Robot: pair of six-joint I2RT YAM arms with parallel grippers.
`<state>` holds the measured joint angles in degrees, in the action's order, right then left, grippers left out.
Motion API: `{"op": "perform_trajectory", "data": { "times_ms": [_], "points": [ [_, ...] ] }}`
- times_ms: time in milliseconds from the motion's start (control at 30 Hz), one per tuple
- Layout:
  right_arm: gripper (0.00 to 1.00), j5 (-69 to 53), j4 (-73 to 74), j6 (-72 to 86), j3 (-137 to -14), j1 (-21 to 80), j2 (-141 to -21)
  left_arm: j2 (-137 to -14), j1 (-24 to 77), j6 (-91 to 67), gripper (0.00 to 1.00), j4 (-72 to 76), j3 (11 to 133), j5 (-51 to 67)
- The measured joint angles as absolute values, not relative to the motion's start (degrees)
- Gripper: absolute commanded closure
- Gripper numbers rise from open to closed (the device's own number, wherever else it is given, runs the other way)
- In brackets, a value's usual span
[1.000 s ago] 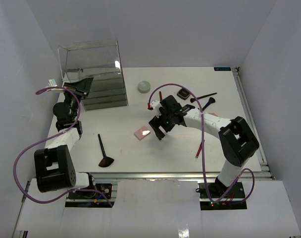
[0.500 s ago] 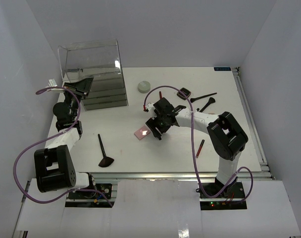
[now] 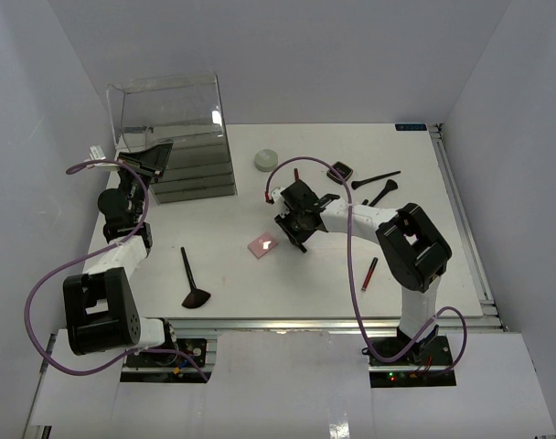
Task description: Organize the makeup
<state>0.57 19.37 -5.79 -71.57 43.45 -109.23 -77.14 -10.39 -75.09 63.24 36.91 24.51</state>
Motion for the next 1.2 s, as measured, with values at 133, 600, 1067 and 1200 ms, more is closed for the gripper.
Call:
{"op": "perform_trajectory", "data": {
  "times_ms": [133,600,1067,1200],
  "points": [
    [0.86,1.6,19.2,-6.8,-71.6,43.6,-109.2,-77.1,-10.4,-75.4,0.75,63.2,36.9,24.5],
    [0.92,4.4,20.5,-30.8,-73.3,45.1,-107.7,-77.1,-10.4,-76.9,0.75,63.2,36.9,24.5],
    [0.92,6.5,15.2,-67.6,-94.8,59.8,-109.2,-76.8,-10.5,-77.0,0.75,61.6,37.4,24.5],
    [0.92,6.3,10.2,-72.0,-100.2,60.8,-115.5,-76.4,-10.7,-77.0,0.75,60.5,38.1,24.5]
  ]
}}
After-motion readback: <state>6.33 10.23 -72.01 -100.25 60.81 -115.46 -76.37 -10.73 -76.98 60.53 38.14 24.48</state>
